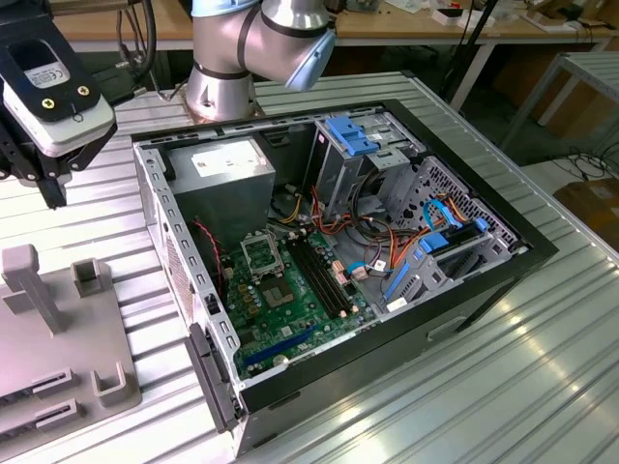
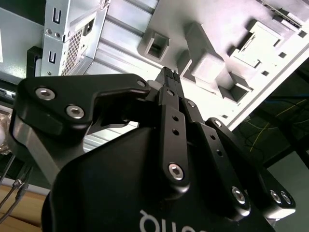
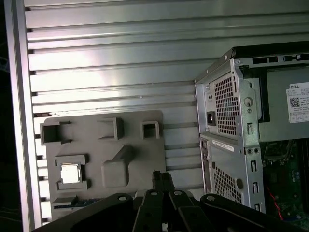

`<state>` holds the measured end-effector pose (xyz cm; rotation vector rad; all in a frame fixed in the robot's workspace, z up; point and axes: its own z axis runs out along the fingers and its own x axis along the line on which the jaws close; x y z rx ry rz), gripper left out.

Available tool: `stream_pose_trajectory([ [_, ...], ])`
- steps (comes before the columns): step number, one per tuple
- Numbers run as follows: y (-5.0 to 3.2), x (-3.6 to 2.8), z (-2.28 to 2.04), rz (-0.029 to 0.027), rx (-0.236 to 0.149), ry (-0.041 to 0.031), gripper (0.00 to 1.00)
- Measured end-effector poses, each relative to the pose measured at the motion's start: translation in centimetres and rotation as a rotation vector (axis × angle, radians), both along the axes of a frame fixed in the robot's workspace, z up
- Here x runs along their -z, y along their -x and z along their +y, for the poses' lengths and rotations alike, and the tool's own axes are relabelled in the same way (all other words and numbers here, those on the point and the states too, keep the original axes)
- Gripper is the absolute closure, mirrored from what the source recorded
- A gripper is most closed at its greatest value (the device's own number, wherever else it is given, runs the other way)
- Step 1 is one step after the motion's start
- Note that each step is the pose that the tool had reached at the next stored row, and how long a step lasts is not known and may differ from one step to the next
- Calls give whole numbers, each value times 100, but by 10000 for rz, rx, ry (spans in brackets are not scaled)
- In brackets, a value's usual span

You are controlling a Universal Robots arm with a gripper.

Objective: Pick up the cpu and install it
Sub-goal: 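Reach for the cpu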

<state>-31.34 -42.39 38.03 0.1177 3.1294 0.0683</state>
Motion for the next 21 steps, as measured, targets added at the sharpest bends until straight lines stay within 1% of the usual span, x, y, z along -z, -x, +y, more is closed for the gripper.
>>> stream_pose_trajectory([
  [5, 26, 0, 0, 0, 0, 0, 89],
  [21, 176, 2, 0, 4, 0, 1, 89],
])
